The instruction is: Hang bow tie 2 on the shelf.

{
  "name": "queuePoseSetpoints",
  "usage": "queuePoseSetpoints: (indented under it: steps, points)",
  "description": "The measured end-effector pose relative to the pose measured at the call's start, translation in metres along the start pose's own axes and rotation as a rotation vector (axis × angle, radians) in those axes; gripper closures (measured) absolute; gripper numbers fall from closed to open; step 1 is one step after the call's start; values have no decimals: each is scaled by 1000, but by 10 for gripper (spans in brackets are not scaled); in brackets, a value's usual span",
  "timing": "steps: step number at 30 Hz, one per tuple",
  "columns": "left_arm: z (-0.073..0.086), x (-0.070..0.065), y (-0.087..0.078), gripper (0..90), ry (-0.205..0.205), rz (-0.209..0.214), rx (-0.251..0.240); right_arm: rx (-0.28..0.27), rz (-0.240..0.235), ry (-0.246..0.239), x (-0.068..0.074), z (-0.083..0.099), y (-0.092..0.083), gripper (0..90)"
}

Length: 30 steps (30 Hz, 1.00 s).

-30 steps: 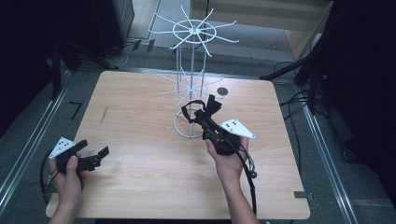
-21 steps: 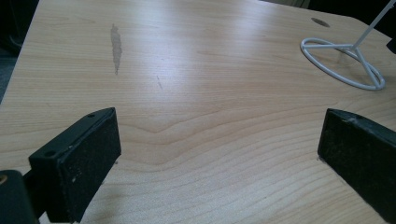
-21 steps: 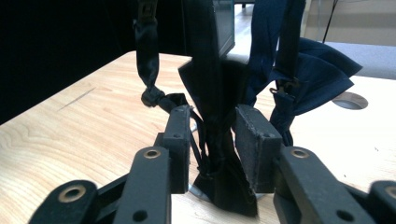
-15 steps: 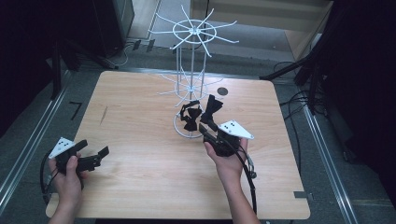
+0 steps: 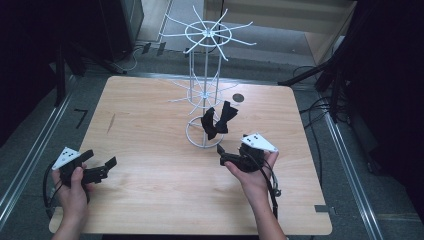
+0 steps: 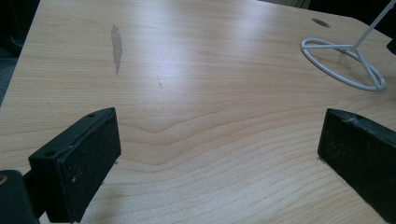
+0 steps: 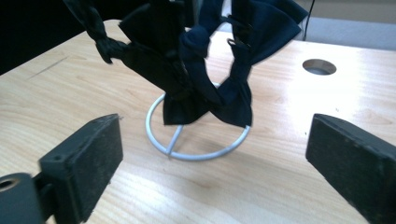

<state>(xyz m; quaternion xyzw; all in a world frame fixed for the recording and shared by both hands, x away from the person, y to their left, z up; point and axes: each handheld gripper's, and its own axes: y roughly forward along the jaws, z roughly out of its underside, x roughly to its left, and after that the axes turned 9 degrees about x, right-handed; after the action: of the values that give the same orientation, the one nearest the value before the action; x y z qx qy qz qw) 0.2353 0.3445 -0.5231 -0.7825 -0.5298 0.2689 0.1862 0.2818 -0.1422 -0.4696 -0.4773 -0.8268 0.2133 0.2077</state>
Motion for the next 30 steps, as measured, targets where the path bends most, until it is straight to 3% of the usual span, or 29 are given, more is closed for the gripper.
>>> queuePoseSetpoints:
  steps: [4, 16, 30]
  points:
    - [0, 0, 0, 0, 0, 0, -1, 10, -15, 0, -8, 6, -5, 0]
    - [0, 0, 0, 0, 0, -2, -2, 31, 19, 29, -32, 32, -16, 0]
    - [0, 0, 0, 0, -3, -4, -4, 46, 42, 35, -49, 47, -27, 0]
